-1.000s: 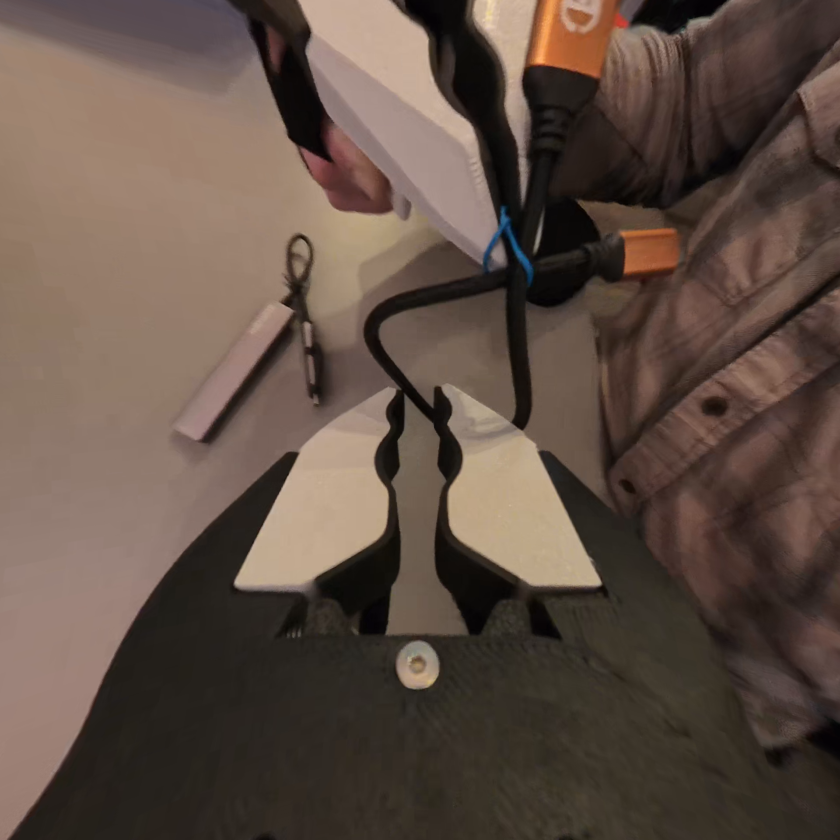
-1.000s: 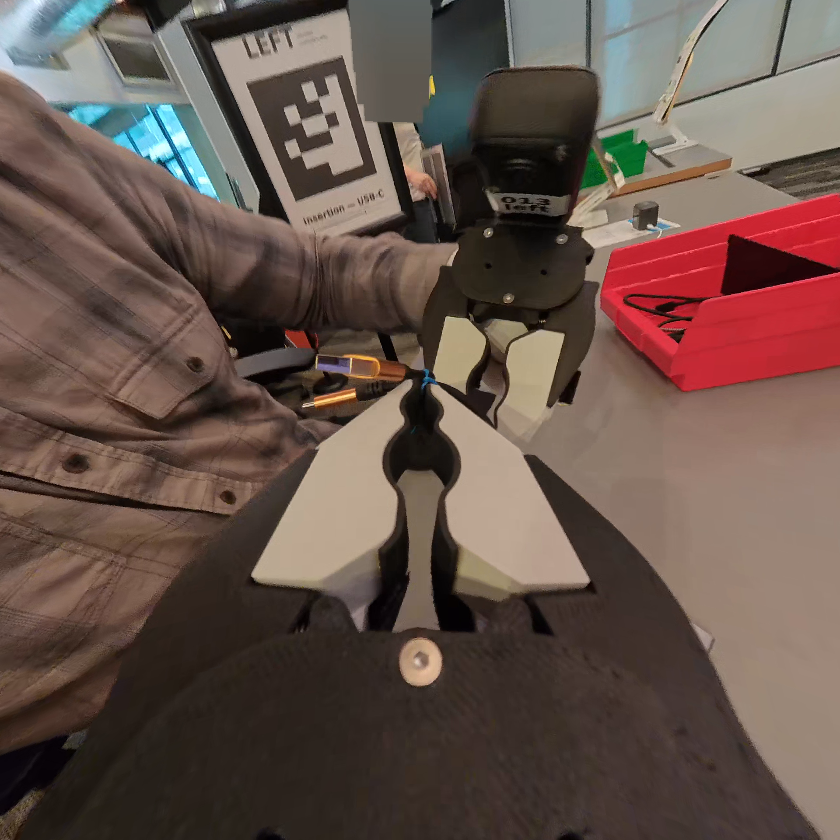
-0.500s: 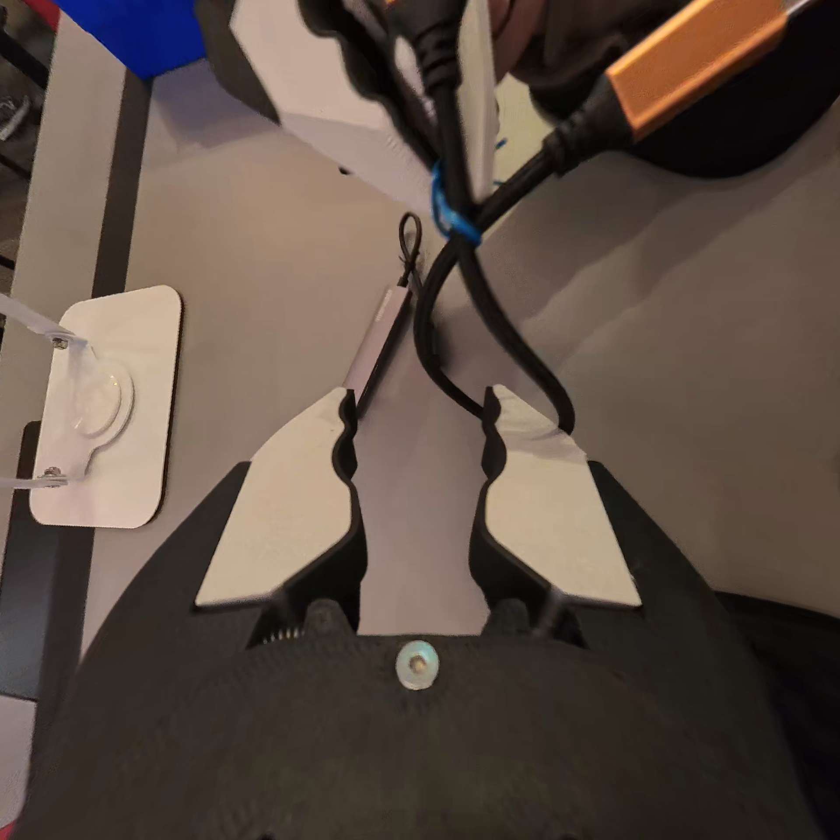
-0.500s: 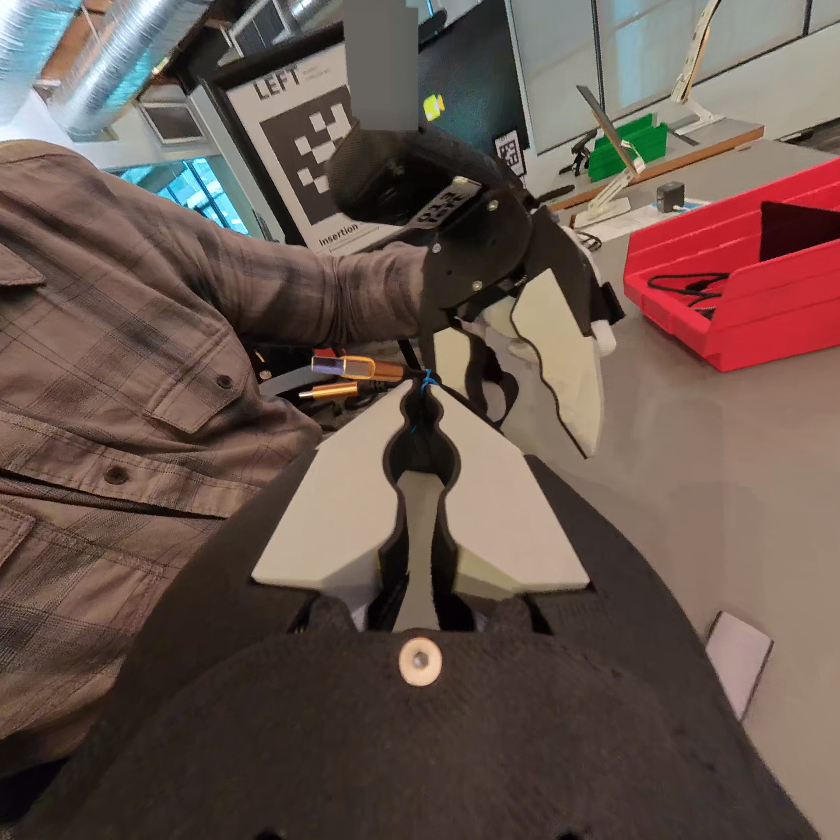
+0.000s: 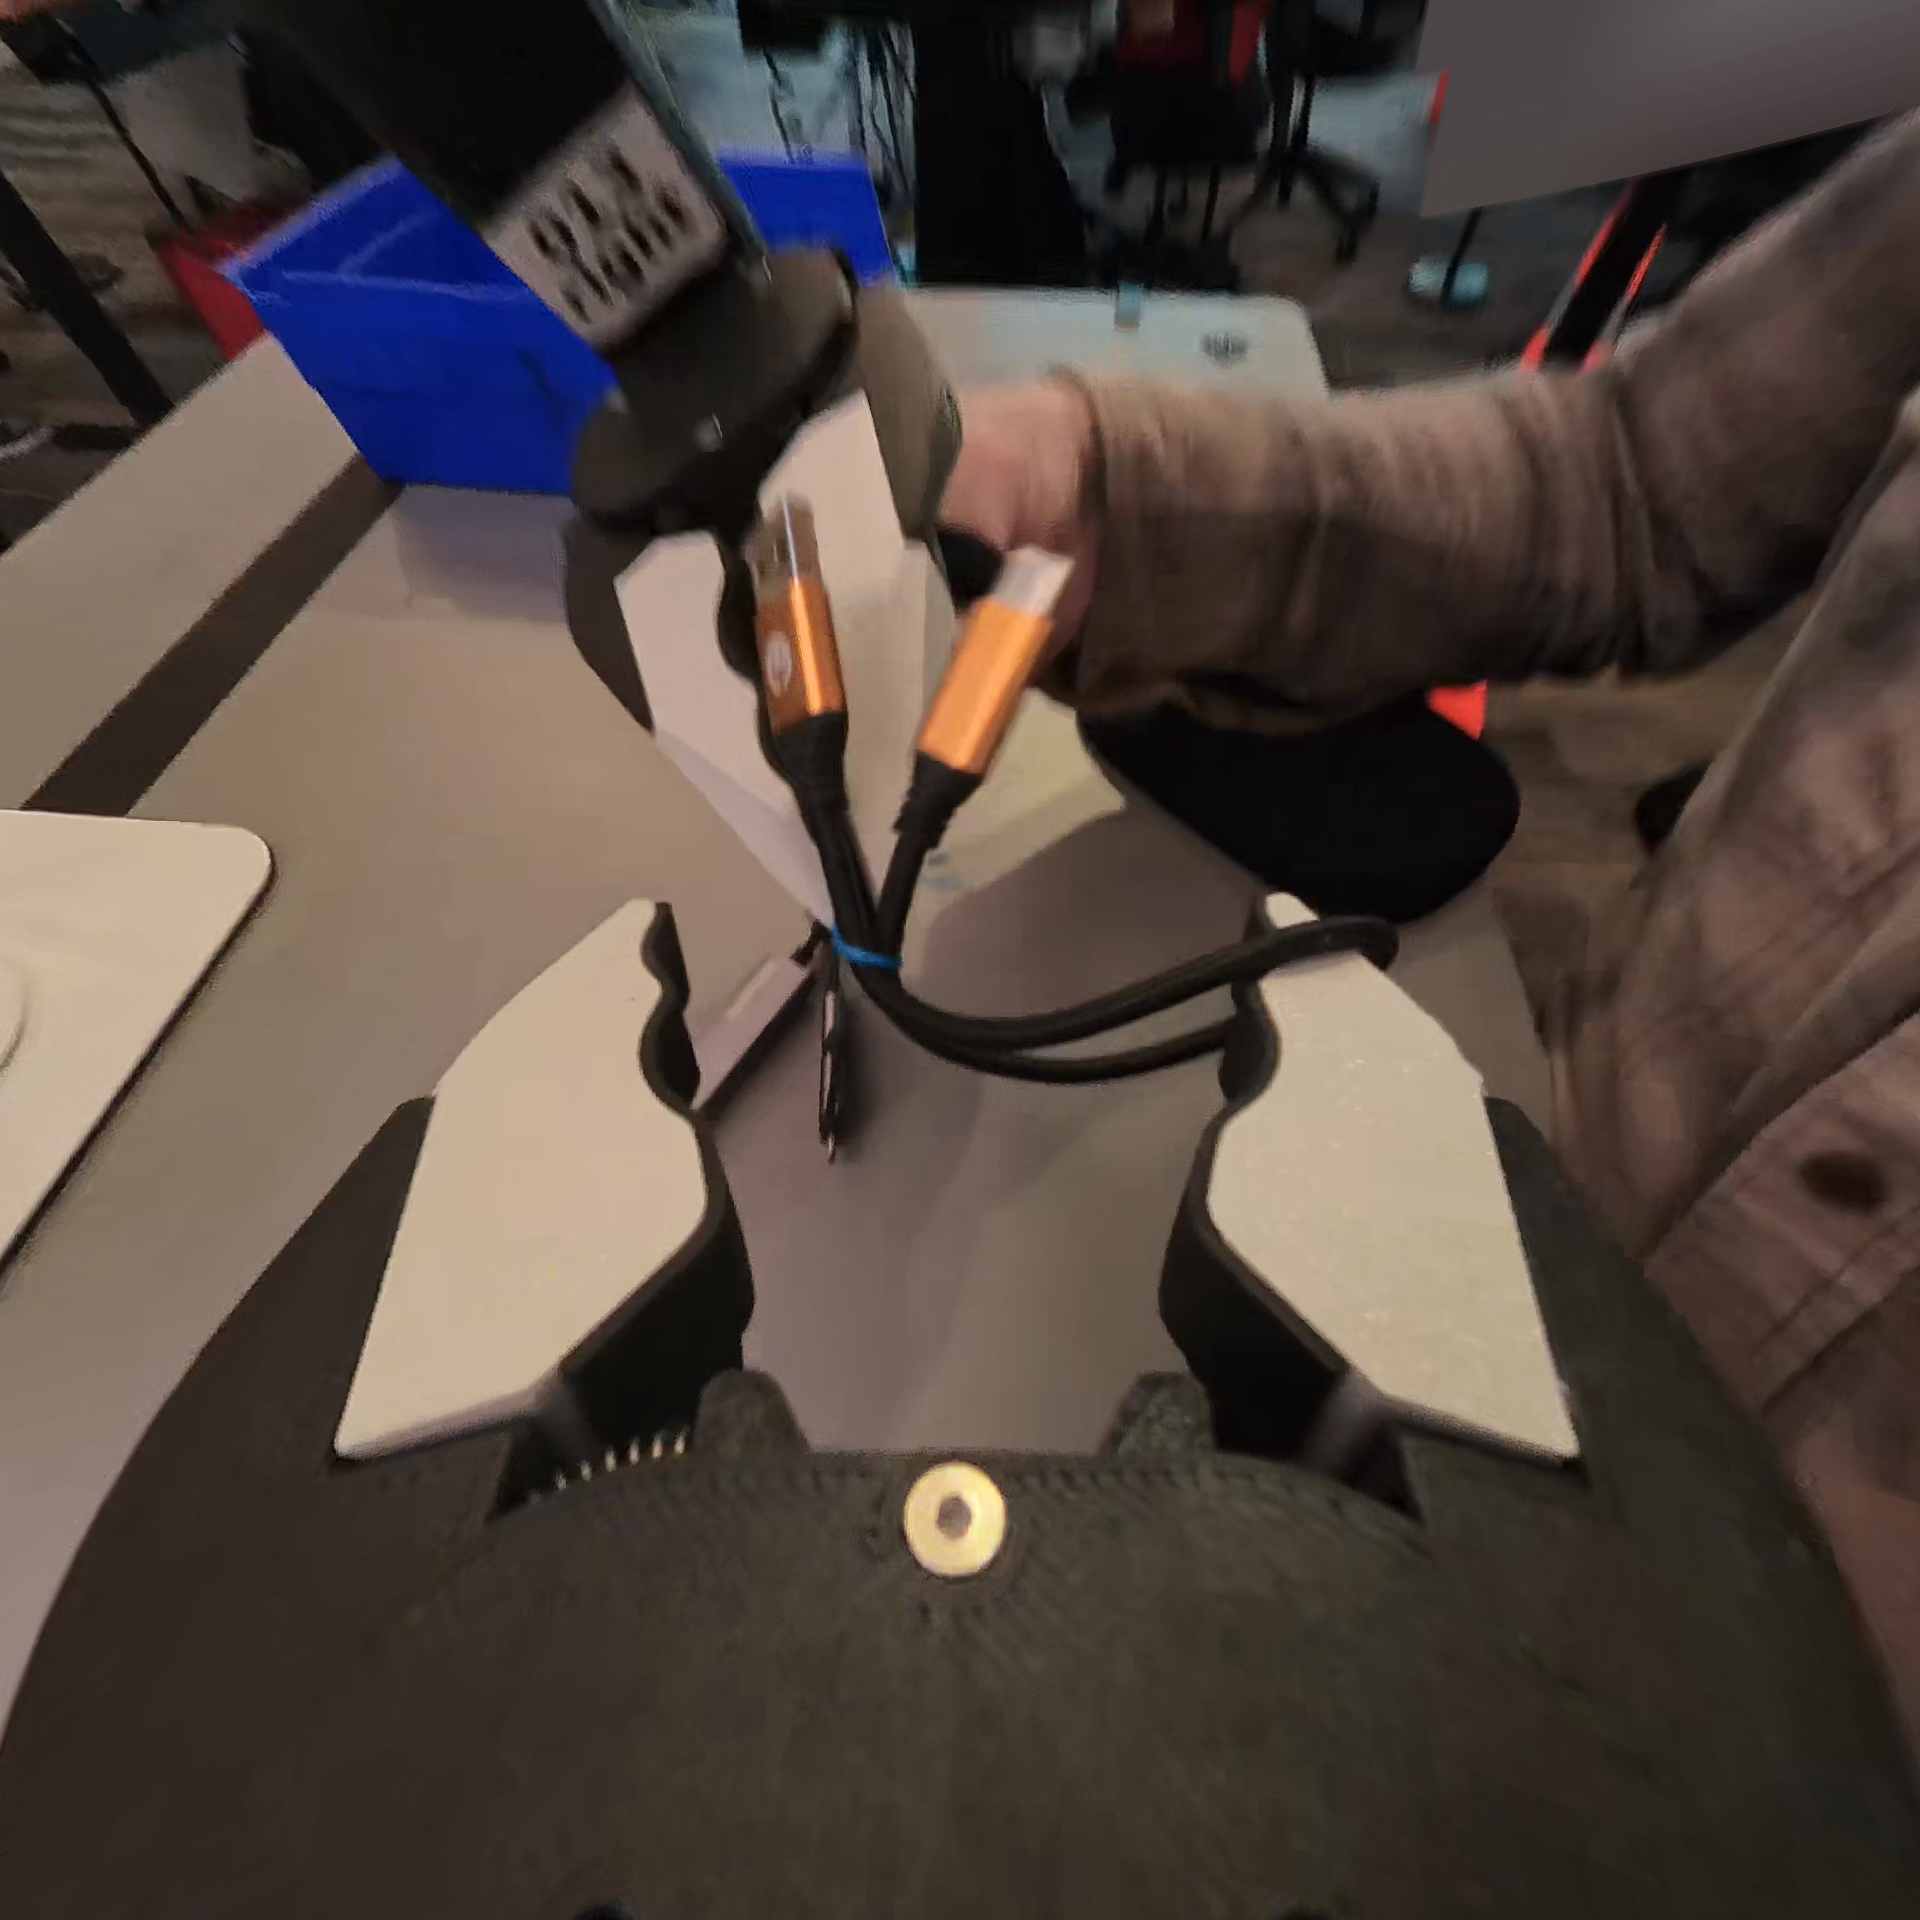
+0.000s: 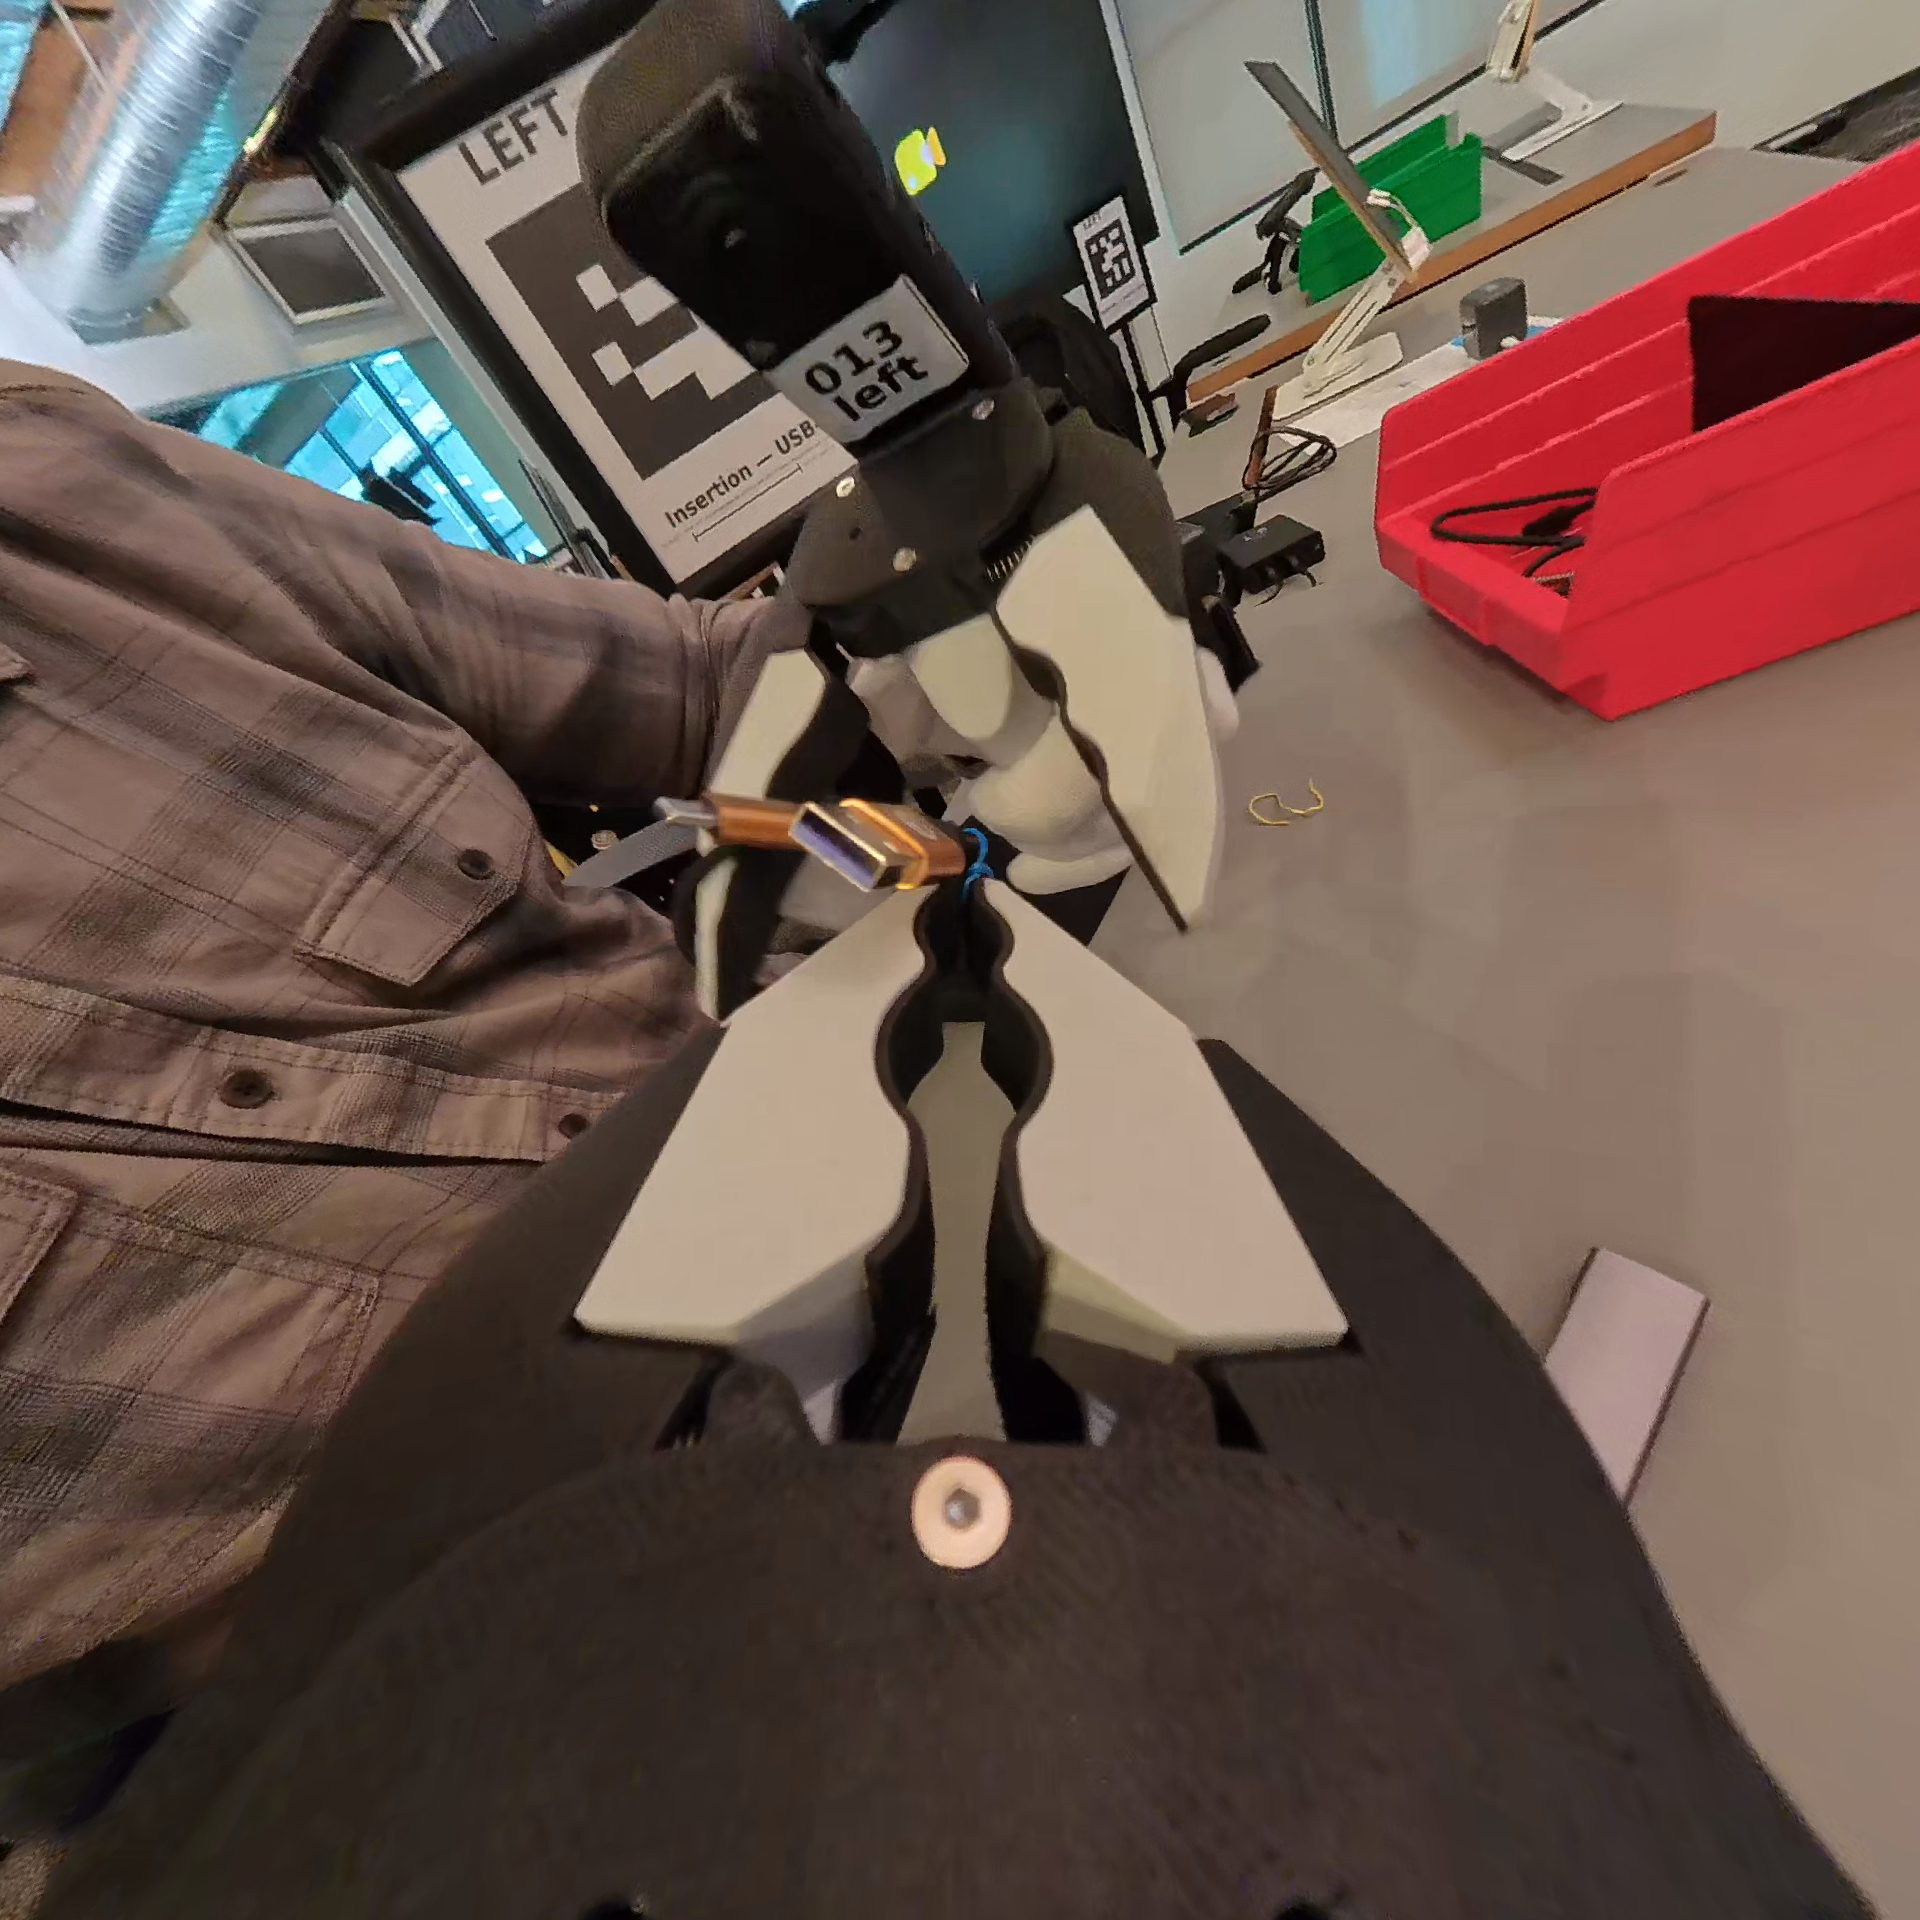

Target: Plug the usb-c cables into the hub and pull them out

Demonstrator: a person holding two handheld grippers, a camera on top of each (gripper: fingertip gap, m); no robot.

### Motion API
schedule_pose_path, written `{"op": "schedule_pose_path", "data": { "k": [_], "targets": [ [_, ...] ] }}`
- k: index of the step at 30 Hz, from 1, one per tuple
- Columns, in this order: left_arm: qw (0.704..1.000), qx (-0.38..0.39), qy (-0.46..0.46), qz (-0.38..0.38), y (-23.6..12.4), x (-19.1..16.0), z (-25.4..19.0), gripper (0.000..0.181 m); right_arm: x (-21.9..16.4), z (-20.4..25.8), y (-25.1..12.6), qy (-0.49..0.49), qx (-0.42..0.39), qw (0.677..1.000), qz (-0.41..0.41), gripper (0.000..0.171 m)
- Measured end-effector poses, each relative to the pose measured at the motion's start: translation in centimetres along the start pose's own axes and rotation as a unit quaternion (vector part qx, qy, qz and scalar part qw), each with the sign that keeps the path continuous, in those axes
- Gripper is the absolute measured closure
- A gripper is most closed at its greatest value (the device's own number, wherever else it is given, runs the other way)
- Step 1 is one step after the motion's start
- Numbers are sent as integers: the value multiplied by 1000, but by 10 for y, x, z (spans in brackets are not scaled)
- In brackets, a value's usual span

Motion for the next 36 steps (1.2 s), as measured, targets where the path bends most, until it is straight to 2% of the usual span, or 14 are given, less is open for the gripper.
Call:
{"op": "schedule_pose_path", "data": {
  "k": [4,9,14,15,19,21,23,25,27,31,36],
  "targets": [
    [997,27,-31,-62,-8,15,2,79,-10,-9,5,18,-8,1000,6,171],
    [996,76,-24,-41,-5,23,6,76,-9,-7,19,1,-27,999,33,171],
    [990,110,-18,-84,-19,38,9,95,-9,-5,17,10,-7,1000,13,171],
    [989,108,-23,-98,-22,40,9,103,-10,-5,18,15,-1,1000,10,171],
    [983,151,-45,-98,-27,43,24,107,-13,-4,30,5,-8,1000,23,171],
    [977,182,-65,-95,-28,42,34,116,-12,0,36,-15,-17,999,37,171],
    [970,202,-97,-93,-31,42,46,115,-10,1,39,-36,-30,998,39,171],
    [964,234,-108,-70,-32,38,57,116,-9,0,38,-43,-54,997,45,171],
    [957,267,-106,-42,-33,33,67,124,-8,3,38,-65,-68,994,51,171],
    [946,305,-103,27,-28,21,83,124,-5,6,40,-115,-113,983,83,171],
    [943,283,-103,144,-11,3,93,131,1,14,37,-182,-147,966,110,171]
  ]
}}
Point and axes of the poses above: each gripper's, where its closed fingertips meet, y out along the fingers, x out of its top, z = x × y across the jaws, the point moved 6 cm from there along -y, back along the fingers, and after that the axes turned 8 degrees about z, right-handed, at the moved point
